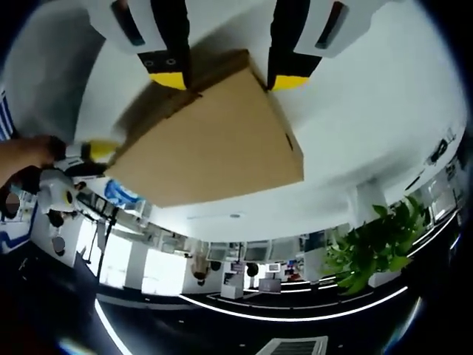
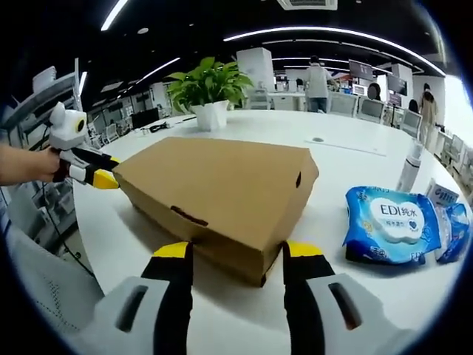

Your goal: Operate the shoe box by opening the lid, removing the specified soft item, and placing it in the target area until the item is outside and the box remains undamaged.

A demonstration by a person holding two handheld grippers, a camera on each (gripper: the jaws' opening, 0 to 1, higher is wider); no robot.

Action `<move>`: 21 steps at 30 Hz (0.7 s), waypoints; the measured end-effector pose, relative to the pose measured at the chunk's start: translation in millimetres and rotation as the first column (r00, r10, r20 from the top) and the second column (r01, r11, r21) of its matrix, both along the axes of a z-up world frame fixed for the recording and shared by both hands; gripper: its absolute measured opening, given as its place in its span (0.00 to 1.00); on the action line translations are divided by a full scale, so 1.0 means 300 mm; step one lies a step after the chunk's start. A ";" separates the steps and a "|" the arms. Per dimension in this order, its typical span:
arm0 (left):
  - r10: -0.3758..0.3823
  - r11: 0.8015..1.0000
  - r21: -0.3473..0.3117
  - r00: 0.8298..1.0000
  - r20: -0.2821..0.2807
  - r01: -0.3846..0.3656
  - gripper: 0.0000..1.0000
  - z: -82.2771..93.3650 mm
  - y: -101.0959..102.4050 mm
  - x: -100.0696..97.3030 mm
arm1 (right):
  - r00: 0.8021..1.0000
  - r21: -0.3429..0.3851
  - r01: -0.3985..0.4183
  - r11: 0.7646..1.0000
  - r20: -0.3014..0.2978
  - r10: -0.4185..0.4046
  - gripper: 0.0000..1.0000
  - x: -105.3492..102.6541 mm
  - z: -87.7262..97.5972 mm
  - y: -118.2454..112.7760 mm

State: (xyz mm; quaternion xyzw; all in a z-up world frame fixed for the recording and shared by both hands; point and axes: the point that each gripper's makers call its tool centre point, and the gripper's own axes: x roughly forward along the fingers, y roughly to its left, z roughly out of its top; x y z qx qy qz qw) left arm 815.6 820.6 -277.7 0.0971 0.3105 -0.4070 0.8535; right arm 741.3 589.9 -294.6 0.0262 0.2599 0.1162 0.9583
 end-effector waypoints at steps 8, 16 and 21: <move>0.008 1.000 0.015 1.000 0.004 -0.008 0.41 -0.005 -0.045 0.025 | 1.000 -0.003 -0.008 1.000 -0.008 0.008 0.45 0.035 -0.005 -0.035; 0.018 1.000 0.024 1.000 0.007 -0.018 0.40 -0.009 -0.070 0.056 | 0.999 -0.007 -0.031 1.000 -0.018 0.031 0.45 0.082 -0.002 -0.084; 0.021 1.000 0.019 1.000 0.006 -0.021 0.40 -0.010 -0.094 0.080 | 0.999 -0.012 -0.045 0.999 -0.016 0.045 0.45 0.119 0.000 -0.103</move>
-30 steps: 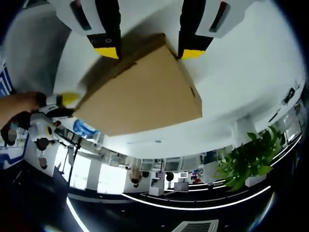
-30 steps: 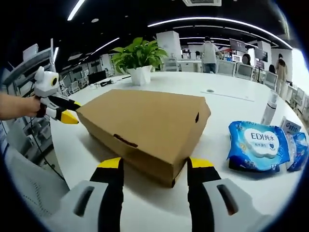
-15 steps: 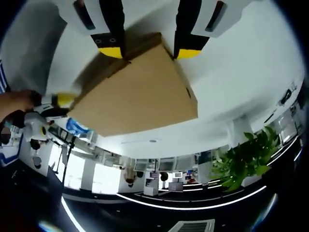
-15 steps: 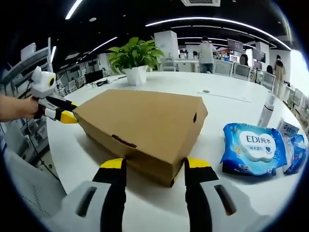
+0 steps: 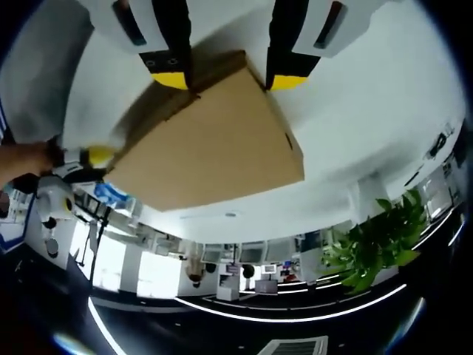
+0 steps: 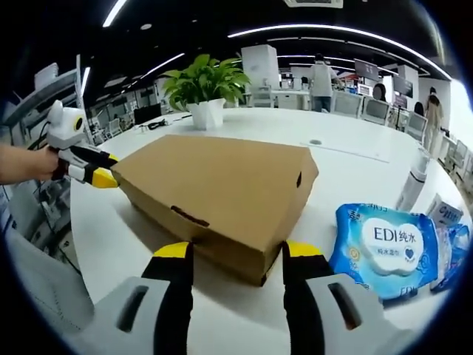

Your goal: Operate the shoe box by opening the lid, removing the specified soft item, and placing it in the target area until the item is outside and the box remains undamaged.

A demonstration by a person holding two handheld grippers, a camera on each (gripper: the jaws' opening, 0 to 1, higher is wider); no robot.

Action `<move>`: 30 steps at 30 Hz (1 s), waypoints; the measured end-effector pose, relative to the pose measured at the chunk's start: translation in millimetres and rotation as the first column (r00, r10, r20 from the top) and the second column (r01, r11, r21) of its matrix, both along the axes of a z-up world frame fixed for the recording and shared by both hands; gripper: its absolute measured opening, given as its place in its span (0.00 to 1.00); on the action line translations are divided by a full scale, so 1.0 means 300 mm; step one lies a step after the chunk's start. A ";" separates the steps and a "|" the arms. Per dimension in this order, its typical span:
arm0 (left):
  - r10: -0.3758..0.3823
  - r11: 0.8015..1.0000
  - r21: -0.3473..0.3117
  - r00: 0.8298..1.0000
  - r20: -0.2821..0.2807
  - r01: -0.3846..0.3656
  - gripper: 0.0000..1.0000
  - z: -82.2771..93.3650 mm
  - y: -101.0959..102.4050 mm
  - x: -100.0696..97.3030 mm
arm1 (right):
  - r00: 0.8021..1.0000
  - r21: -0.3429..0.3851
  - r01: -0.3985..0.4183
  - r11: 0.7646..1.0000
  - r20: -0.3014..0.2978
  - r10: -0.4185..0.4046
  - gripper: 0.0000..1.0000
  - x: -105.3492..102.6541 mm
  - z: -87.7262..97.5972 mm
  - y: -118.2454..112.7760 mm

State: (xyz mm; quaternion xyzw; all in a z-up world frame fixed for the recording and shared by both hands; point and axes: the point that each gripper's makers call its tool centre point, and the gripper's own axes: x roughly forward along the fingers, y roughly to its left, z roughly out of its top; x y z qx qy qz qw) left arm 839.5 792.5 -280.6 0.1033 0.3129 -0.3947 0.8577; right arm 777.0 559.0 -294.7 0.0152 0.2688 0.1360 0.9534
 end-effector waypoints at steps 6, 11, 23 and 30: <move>-0.002 1.000 0.010 1.000 -0.004 0.003 0.41 -0.014 -0.022 0.044 | 1.000 0.001 -0.004 1.000 0.007 0.004 0.45 0.042 -0.004 -0.018; -0.010 1.000 0.019 1.000 0.000 0.010 0.41 -0.016 -0.035 0.070 | 1.000 0.006 -0.003 1.000 0.012 0.003 0.45 0.067 -0.007 -0.024; -0.016 1.000 0.023 1.000 0.003 0.015 0.41 -0.020 -0.058 0.110 | 1.000 0.014 0.001 1.000 0.023 -0.001 0.45 0.112 -0.013 -0.049; -0.015 1.000 0.024 1.000 0.004 0.015 0.41 -0.018 -0.065 0.124 | 1.000 0.019 -0.008 1.000 0.025 0.007 0.45 0.130 -0.007 -0.053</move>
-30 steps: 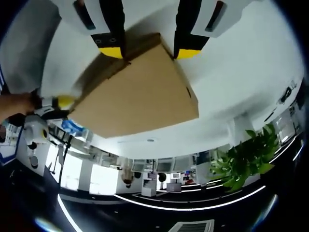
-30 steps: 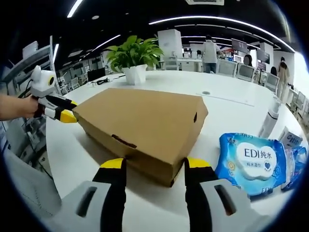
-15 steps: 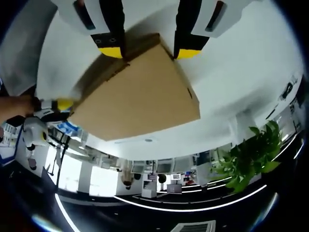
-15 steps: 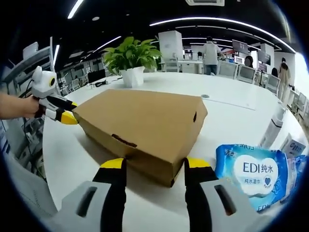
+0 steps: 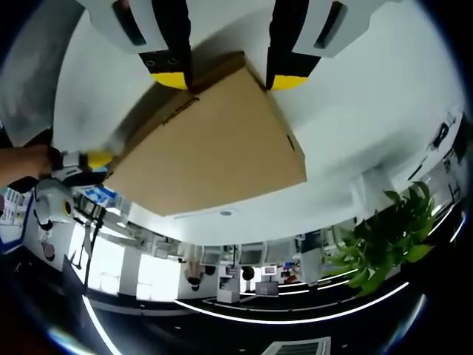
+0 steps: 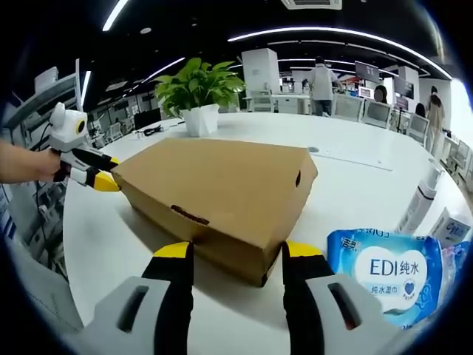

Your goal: Operate the shoe box by opening the lid, removing the specified soft item, and placing it in the target area until the item is outside and the box remains undamaged.

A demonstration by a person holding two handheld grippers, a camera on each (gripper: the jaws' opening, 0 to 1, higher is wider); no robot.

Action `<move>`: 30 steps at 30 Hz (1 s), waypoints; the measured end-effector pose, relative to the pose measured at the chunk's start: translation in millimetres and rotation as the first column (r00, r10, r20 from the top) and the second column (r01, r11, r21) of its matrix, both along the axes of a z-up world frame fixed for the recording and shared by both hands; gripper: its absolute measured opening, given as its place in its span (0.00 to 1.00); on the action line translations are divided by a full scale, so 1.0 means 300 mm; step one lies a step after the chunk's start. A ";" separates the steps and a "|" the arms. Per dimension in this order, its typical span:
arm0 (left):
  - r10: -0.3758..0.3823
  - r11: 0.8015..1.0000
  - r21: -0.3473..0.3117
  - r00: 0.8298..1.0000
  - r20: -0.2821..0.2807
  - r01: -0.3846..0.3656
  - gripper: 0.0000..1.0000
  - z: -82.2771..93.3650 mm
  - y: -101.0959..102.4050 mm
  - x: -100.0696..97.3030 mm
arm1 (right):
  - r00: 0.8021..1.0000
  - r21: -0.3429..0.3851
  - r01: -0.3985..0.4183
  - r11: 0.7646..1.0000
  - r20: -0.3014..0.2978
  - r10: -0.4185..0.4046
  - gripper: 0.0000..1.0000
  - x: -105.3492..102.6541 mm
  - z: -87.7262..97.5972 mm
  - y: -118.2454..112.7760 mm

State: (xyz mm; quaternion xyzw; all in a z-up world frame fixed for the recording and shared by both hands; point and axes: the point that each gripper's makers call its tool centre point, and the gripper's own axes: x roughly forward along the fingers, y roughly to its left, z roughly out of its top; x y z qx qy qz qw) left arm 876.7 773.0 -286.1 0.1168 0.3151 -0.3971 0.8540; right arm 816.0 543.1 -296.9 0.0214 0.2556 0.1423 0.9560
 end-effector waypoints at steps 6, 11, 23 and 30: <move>0.000 1.000 -0.001 1.000 0.000 0.000 0.41 0.000 -0.007 0.016 | 1.000 -0.001 -0.002 1.000 0.002 0.002 0.45 0.014 -0.003 -0.016; 0.003 1.000 0.000 1.000 0.001 -0.003 0.41 -0.002 -0.005 0.014 | 1.000 -0.005 -0.009 1.000 -0.003 0.009 0.45 0.020 0.003 -0.013; 0.031 1.000 -0.003 0.999 -0.018 -0.031 0.43 -0.005 0.022 -0.010 | 0.999 0.006 0.012 1.000 -0.044 -0.012 0.50 -0.005 -0.015 -0.026; 0.048 0.999 -0.014 0.999 -0.022 -0.048 0.46 0.022 0.049 -0.056 | 0.998 0.021 0.029 0.999 -0.048 -0.028 0.55 -0.063 0.025 -0.043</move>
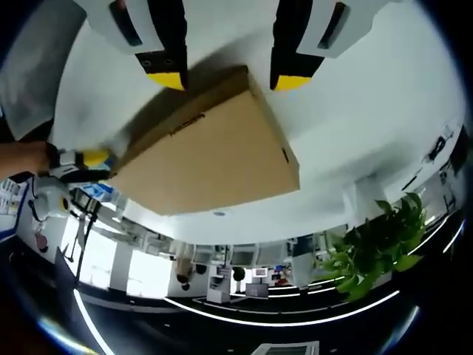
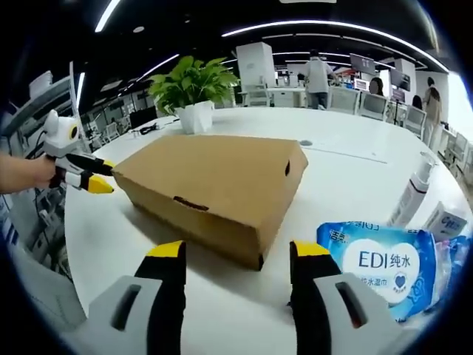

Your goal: Operate the shoe box by opening the lid, removing the specified soft item, and placing it in the target area until the item is outside and the box remains undamaged.

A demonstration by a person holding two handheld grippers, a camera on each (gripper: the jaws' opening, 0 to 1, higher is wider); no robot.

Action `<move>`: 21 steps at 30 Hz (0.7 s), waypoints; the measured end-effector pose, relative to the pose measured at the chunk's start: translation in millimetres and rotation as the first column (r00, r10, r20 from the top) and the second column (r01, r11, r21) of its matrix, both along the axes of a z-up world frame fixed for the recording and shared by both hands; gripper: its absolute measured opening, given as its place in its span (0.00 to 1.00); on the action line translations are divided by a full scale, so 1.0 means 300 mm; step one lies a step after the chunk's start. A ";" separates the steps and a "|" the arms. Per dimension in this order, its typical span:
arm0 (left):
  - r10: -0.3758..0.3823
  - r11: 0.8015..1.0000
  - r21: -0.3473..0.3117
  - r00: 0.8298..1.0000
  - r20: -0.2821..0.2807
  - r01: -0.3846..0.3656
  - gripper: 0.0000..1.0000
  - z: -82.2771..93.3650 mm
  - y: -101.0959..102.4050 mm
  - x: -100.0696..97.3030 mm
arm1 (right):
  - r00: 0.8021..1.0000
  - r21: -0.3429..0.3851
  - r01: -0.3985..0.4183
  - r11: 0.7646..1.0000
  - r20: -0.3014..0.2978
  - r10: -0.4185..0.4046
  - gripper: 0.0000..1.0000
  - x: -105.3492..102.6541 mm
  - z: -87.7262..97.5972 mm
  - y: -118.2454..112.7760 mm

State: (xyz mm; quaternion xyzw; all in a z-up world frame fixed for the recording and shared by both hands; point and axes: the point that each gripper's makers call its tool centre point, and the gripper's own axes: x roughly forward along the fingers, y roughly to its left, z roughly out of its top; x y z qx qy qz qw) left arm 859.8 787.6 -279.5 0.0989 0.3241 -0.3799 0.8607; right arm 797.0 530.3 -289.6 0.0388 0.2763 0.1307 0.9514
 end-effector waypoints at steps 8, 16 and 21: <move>0.001 1.000 -0.015 1.000 0.019 -0.001 0.46 0.061 0.004 -0.070 | 0.999 0.000 0.038 0.999 0.009 -0.038 0.58 -0.085 0.059 -0.057; 0.014 0.999 -0.043 1.000 0.021 -0.014 0.46 0.132 0.001 -0.181 | 0.997 -0.002 0.069 0.998 0.022 -0.069 0.61 -0.180 0.128 -0.103; 0.018 0.998 -0.058 1.000 0.020 -0.017 0.47 0.171 -0.004 -0.245 | 0.994 -0.004 0.097 0.995 0.044 -0.097 0.62 -0.251 0.193 -0.142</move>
